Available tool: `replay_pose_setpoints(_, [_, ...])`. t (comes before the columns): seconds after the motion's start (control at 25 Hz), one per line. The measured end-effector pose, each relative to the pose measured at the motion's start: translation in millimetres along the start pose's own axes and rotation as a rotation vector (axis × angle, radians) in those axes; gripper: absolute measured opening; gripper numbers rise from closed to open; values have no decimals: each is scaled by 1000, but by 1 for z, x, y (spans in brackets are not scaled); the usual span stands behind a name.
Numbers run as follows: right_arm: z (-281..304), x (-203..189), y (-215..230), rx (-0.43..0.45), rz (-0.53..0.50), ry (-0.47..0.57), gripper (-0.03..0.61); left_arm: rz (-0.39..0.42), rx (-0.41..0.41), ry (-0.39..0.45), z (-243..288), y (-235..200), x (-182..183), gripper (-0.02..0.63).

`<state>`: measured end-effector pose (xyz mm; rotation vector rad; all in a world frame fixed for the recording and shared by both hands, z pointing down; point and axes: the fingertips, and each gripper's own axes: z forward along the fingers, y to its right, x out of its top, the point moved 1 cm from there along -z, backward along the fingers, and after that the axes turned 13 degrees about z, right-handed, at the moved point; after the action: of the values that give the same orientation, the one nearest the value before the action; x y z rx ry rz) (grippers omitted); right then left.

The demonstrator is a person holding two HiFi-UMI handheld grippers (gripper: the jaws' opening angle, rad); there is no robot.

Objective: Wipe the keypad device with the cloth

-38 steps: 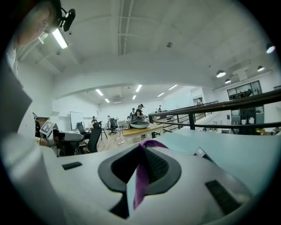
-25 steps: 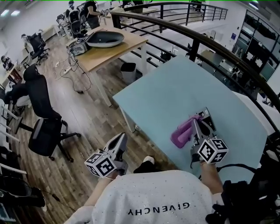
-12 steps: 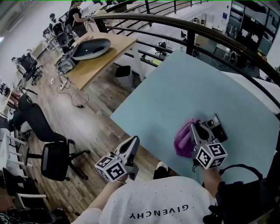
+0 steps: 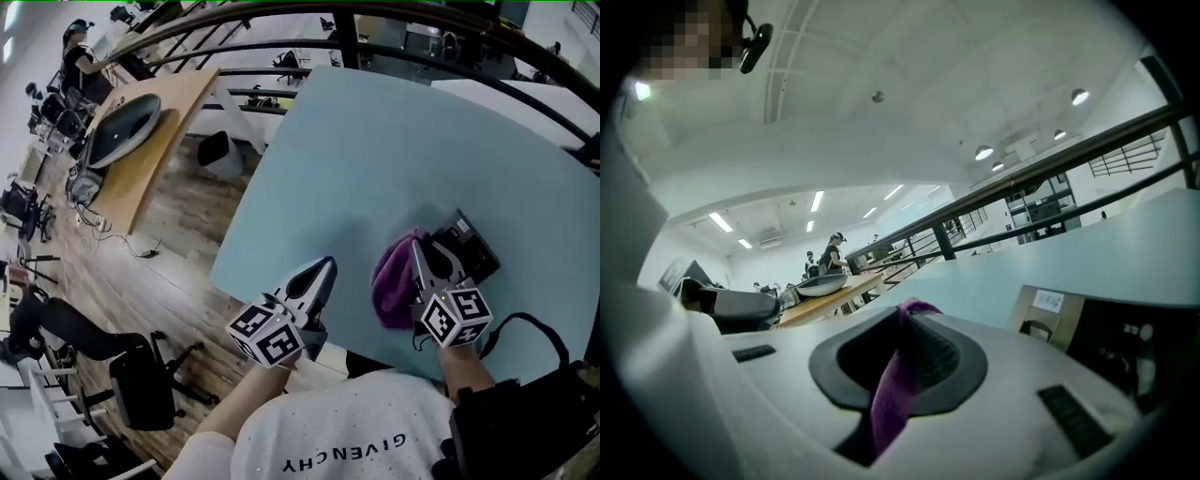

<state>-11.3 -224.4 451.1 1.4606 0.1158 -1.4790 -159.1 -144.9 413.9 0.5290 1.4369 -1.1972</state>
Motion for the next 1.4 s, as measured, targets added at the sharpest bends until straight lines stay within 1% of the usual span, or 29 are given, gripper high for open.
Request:
replay_pose_setpoints(0.16, [-3,9,10,-28,40,44,26,76,-108,-68,52,15,-5,0])
replay_pose_setpoints(0.24, [-10,16,17,-63,45,58,26,90,-147,-81,73,29,-4,0])
replay_pose_setpoints(0.36, [-26,32,35,-149,22,86,26,89,-158,-92,97,42,-5,0])
replay_pose_setpoints(0.44, [-33,41,50,-206,6,112,26,114,-150,-121,109,44,-12,0])
replay_pose_setpoints(0.56, [-34,42,71,-277,19,109,27,140,-140,-166,121,41,-24,0])
replay_pose_setpoints(0.68, [-30,37,81,-301,53,85,26,132,-141,-182,129,44,-29,0])
replay_pose_setpoints(0.88, [-24,31,91,-338,57,63,28,97,-179,-194,135,59,-32,0])
replay_pose_setpoints(1.0, [-18,27,96,-353,48,53,28,92,-180,-235,134,56,-41,0])
replay_pose_setpoints(1.12, [-13,20,104,-379,66,42,28,42,-168,-277,132,47,-53,0])
replay_pose_setpoints(1.16, [-14,19,106,-387,71,38,28,37,-166,-283,132,46,-54,0])
replay_pose_setpoints(1.28, [-22,19,109,-401,70,23,28,45,-178,-287,133,55,-52,0])
replay_pose_setpoints(1.4, [-35,18,112,-418,63,22,28,49,-207,-291,136,70,-53,0])
